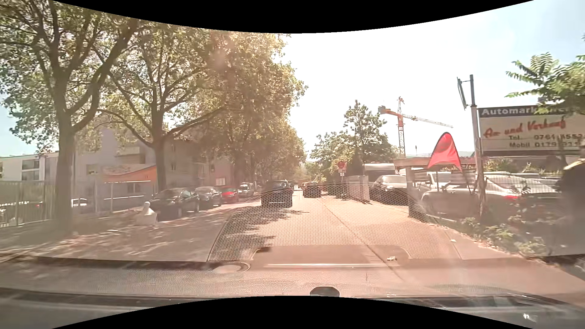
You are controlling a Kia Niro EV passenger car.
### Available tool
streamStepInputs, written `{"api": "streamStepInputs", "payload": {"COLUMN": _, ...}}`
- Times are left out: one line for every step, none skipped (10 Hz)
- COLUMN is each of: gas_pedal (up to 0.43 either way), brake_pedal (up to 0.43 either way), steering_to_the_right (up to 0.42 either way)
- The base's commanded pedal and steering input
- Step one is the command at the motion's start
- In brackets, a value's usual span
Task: Follow the waypoints while adhering to traffic rules and regulations
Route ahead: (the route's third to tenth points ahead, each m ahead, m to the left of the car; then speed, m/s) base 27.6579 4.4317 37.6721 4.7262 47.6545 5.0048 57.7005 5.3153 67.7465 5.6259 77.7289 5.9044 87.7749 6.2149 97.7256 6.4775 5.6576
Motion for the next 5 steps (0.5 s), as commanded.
{"api": "streamStepInputs", "payload": {"gas_pedal": 0.098, "brake_pedal": 0.0, "steering_to_the_right": 0.005}}
{"api": "streamStepInputs", "payload": {"gas_pedal": 0.098, "brake_pedal": 0.0, "steering_to_the_right": 0.005}}
{"api": "streamStepInputs", "payload": {"gas_pedal": 0.098, "brake_pedal": 0.0, "steering_to_the_right": 0.005}}
{"api": "streamStepInputs", "payload": {"gas_pedal": 0.098, "brake_pedal": 0.0, "steering_to_the_right": 0.005}}
{"api": "streamStepInputs", "payload": {"gas_pedal": 0.098, "brake_pedal": 0.0, "steering_to_the_right": 0.003}}
